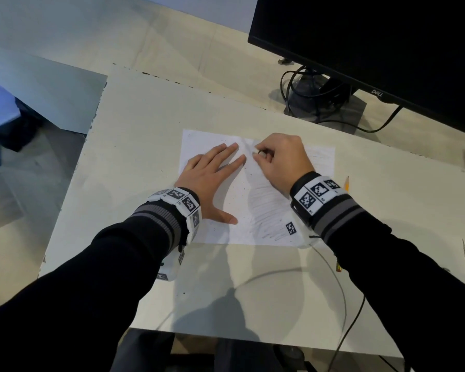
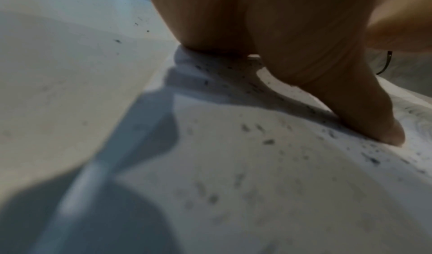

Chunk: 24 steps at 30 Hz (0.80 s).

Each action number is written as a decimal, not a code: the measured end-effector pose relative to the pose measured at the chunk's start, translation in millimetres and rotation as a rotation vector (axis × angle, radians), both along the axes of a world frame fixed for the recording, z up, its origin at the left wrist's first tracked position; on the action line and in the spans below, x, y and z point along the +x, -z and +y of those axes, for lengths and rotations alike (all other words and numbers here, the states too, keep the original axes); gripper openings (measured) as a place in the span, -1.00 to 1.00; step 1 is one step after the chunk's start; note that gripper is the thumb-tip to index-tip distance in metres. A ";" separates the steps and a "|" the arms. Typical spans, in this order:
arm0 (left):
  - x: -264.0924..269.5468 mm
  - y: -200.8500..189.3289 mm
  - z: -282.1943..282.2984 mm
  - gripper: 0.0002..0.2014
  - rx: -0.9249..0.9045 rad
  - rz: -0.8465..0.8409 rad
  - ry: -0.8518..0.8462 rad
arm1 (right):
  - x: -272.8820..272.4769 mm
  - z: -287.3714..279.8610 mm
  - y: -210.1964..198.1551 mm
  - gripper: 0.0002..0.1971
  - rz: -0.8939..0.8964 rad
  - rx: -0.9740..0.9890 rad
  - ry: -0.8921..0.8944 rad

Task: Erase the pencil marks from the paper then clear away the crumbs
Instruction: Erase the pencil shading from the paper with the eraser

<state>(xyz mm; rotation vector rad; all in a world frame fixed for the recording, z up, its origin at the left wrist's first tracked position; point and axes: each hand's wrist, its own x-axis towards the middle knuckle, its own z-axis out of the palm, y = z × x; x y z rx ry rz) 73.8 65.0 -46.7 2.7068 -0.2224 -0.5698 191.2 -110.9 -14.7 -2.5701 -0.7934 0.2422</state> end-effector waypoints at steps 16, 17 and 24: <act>0.5 -0.6 1.3 0.32 -0.002 -0.005 0.008 | 17.6 8.3 -3.4 -0.87 0.023 0.028 0.206; 0.2 -0.8 0.7 0.32 -0.001 -0.003 0.006 | 11.5 12.2 -4.6 -0.87 0.028 0.014 0.148; 0.9 -0.3 0.7 0.31 -0.001 0.000 0.010 | 18.5 5.9 -7.8 -0.87 0.022 -0.027 0.209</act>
